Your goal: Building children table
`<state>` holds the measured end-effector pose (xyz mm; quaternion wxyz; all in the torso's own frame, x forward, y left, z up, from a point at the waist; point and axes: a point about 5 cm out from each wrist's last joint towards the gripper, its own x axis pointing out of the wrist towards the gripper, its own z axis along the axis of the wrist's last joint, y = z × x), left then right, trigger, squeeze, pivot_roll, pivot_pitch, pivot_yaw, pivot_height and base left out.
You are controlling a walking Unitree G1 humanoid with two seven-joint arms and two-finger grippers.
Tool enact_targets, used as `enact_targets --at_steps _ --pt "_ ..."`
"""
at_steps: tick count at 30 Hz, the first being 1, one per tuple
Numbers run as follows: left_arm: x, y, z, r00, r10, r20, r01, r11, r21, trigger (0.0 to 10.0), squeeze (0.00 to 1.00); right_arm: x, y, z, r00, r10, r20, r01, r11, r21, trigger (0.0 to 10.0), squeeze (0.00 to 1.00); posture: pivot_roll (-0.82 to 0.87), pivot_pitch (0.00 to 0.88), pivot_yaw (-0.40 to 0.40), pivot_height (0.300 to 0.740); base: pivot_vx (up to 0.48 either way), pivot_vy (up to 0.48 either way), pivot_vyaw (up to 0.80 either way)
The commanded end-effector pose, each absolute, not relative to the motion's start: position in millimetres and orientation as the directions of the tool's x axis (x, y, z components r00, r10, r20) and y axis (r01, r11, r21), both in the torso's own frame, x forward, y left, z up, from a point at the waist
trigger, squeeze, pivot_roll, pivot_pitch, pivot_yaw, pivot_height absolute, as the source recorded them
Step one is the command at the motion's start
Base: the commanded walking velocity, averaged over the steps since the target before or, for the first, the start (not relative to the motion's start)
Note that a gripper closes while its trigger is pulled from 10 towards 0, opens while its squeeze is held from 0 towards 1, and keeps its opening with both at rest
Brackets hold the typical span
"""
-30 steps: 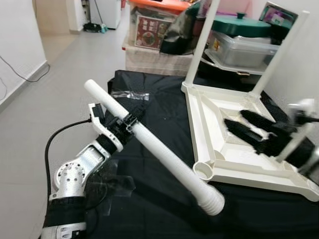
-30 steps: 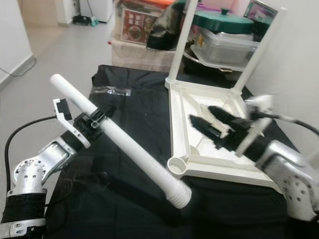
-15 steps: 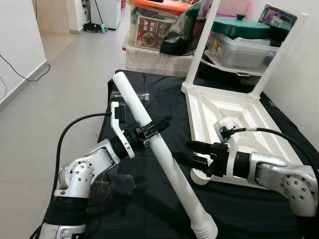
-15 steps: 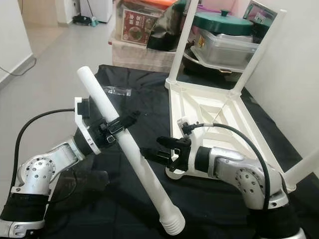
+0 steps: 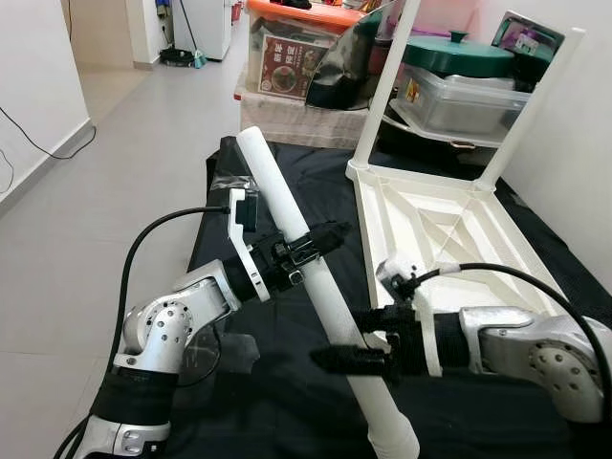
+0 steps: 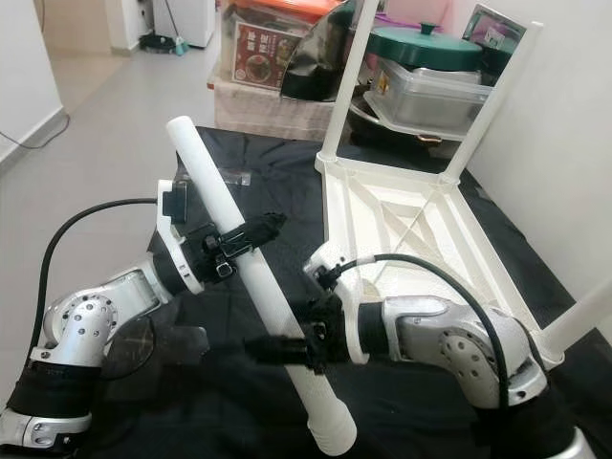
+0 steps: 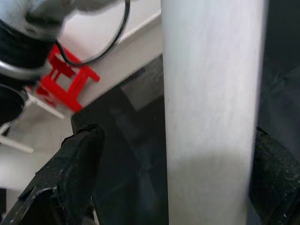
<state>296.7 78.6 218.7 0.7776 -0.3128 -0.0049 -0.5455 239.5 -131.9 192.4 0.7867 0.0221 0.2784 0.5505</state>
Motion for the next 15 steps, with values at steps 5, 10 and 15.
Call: enact_targets --at_steps 5,10,15 --pt "296.0 68.2 214.6 0.387 -0.865 0.320 0.856 0.207 -0.474 0.0 0.00 243.4 -122.6 175.3 0.239 0.842 -0.483 -0.840 0.429 0.332 8.1 0.00 0.13 0.000 -0.155 0.740 0.000 0.000 0.00" --pt "297.0 66.1 214.9 0.375 -0.869 0.322 0.858 0.195 -0.475 0.0 0.00 251.6 -115.0 164.5 0.277 0.809 -0.518 -0.833 0.471 0.290 10.0 0.00 0.12 0.000 -0.145 0.740 0.000 0.000 0.00" --pt "294.2 61.4 210.1 0.361 -0.879 0.312 0.856 0.180 -0.484 0.0 0.00 259.3 -110.7 159.9 0.302 0.792 -0.531 -0.836 0.488 0.251 9.6 0.00 0.12 0.000 -0.145 0.740 0.000 0.000 0.00"
